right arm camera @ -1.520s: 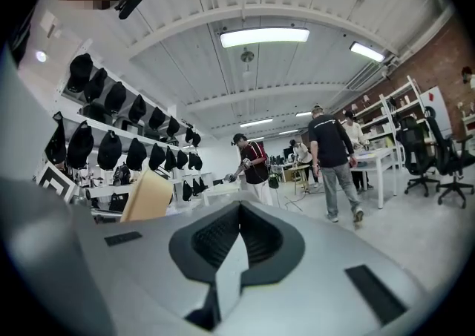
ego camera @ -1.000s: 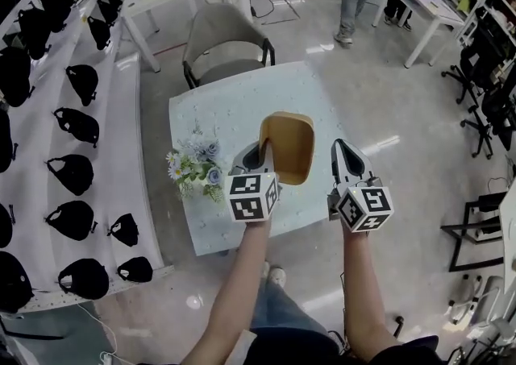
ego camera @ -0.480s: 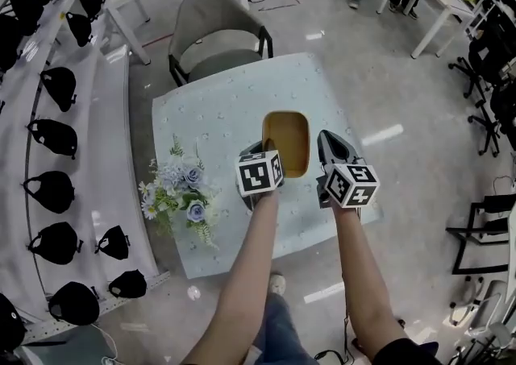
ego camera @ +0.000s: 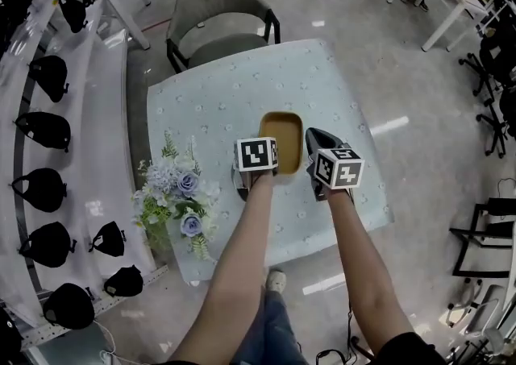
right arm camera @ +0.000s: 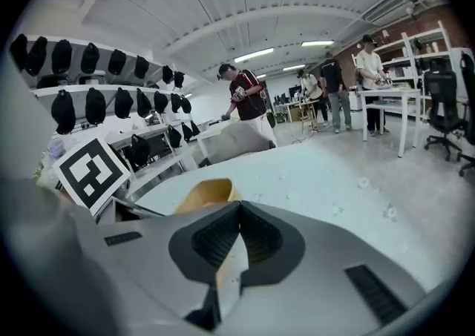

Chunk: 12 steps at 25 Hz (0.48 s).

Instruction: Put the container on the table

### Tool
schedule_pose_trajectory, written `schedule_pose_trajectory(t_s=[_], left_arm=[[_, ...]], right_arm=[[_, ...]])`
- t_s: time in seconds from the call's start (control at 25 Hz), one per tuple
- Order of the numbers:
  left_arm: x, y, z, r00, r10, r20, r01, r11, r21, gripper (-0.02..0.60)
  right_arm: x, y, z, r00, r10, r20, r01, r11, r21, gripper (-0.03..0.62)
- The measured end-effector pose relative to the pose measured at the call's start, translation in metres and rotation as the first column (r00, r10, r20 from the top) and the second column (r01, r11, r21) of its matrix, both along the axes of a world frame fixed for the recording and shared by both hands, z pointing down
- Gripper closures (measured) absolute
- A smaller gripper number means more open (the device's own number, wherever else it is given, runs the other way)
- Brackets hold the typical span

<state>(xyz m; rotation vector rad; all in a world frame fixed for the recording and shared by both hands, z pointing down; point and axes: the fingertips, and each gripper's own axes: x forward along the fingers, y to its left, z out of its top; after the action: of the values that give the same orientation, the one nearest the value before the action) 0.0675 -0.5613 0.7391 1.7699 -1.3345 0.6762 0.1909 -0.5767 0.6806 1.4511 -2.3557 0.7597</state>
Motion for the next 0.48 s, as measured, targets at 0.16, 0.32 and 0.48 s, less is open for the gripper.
schedule_pose_trajectory(t_s=[0.16,0.32,0.48], left_arm=[[-0.003,0.001,0.012,1.0,0.02,0.023,-0.019,0.998,-0.064,0.572],[-0.007,0.004,0.023,0.999,0.031,0.035,-0.026,0.991,-0.132,0.572],[-0.01,0.006,0.03,0.994,0.07,0.088,-0.054,0.983,-0.173,0.572]], right_arm=[[-0.007,-0.005,0.018,0.998,-0.011,-0.058,0.007,0.997,-0.076,0.595],[-0.01,-0.006,0.032,0.994,-0.032,-0.103,0.017,0.99,-0.138,0.595],[-0.009,-0.003,0.044,0.992,-0.036,-0.123,0.012,0.982,-0.189,0.595]])
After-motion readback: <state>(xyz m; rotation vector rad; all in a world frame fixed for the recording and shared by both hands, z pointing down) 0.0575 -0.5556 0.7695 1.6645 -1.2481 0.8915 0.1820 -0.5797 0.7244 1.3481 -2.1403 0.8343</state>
